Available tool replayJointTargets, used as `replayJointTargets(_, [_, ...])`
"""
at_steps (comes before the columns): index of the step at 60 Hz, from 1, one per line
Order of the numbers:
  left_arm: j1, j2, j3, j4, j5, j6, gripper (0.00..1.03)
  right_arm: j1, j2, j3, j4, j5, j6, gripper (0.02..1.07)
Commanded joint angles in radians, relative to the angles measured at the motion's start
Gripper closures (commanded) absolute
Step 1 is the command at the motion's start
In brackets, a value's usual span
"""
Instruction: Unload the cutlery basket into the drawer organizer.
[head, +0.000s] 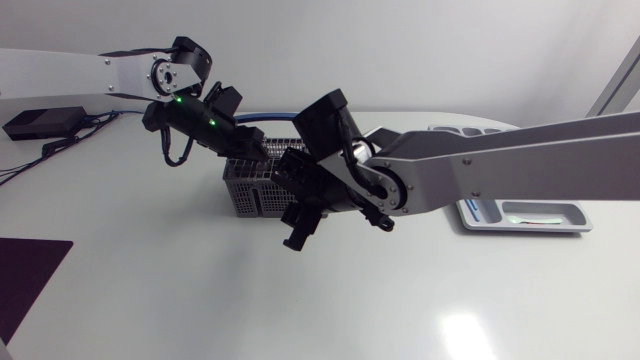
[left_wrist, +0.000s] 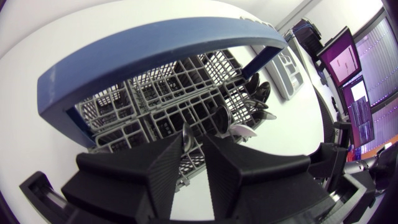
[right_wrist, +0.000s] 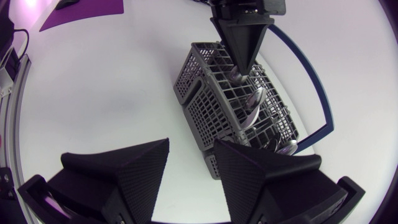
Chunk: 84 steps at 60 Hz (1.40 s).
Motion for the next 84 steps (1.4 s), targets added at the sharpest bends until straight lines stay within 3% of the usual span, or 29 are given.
replayJointTargets(1, [0.006,0.019,0.012,-0.012,-0.006,0.017,0.77,0.009,0.024,-0.015,0.012,0.003,0.019,0.52])
replayJointTargets(61, [-0.015,0.048,0.015,-0.01,-0.035,0.026,0.84,0.011,0.031,-0.021,0.02,0.004,0.019,0.52])
replayJointTargets(76, [-0.015,0.048,0.014,-0.01,-0.034,0.03,0.98,0.011,0.031,-0.023,0.022,0.004,0.019,0.52])
replayJointTargets(84, [-0.011,0.043,0.003,-0.01,-0.018,0.028,0.98,0.011,0.036,-0.023,0.022,0.004,0.017,0.52])
